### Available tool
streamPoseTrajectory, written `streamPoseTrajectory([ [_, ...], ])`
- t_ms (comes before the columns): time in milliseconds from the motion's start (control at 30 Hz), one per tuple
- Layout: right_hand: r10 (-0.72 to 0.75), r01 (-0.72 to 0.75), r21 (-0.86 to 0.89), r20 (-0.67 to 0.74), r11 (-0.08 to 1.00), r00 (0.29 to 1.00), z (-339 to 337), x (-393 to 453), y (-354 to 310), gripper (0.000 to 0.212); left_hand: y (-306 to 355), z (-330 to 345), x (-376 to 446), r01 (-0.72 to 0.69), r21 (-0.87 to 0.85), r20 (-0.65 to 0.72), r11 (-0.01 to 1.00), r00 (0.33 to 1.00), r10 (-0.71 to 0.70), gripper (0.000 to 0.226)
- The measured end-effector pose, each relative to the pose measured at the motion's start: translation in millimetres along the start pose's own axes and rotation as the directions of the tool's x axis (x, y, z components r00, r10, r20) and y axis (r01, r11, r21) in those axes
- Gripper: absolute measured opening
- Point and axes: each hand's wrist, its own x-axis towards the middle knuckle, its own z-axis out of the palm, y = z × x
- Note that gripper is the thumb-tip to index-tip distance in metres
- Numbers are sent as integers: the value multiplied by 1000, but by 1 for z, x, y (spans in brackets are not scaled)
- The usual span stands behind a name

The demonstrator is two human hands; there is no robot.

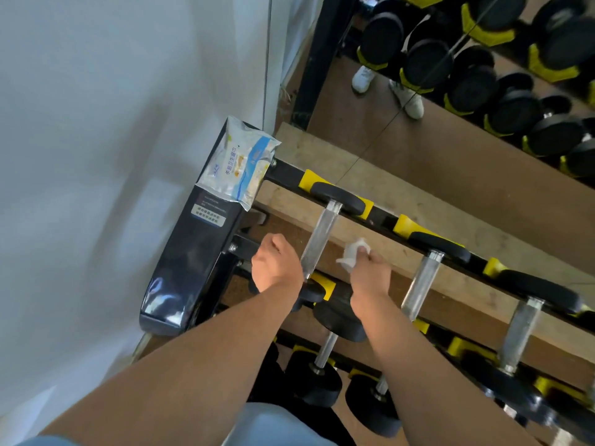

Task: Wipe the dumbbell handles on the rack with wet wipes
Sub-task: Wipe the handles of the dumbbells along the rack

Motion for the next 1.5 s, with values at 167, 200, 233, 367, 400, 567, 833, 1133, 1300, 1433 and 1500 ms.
streamPoseTrajectory([
  [167,-155,162,-57,103,985,983,31,0,-40,20,2,-1,0,6,2,-8,1000,1000,-6,42],
  [200,-226,250,-169,148,953,963,30,-7,-36,22,3,-1,0,3,3,-6,1000,1000,-3,42],
  [233,-288,338,-295,200,894,937,26,-14,-28,24,3,-1,1,1,6,-8,1000,1000,-1,41],
  [367,-187,398,-579,391,711,901,1,-30,-7,25,2,-1,0,-6,7,-16,1000,1000,6,41],
  [400,-92,276,-503,359,819,929,-1,-29,-14,21,2,-1,-1,-6,-2,-15,1000,1000,6,41],
  [567,-157,185,-191,154,964,976,22,-13,-45,30,2,-1,0,-6,-28,-6,1000,1000,6,42],
  [833,-201,518,-627,506,582,839,-11,-48,-29,30,1,-1,0,-3,-29,-7,1000,1000,2,41],
  [1133,-407,859,-372,887,-352,217,-5,8,-28,56,2,-2,-1,48,-144,-36,988,998,-53,42],
  [1300,-310,940,-205,944,-273,115,-16,-14,-28,54,-1,-2,-4,51,-218,-63,975,996,-66,40],
  [1433,-476,861,-353,866,-365,153,-4,21,-56,62,1,-2,-5,69,-294,-107,953,989,-105,41],
  [1500,-403,820,-342,902,-458,152,-4,18,-46,66,2,-3,-9,63,-331,-144,942,983,-116,41],
])
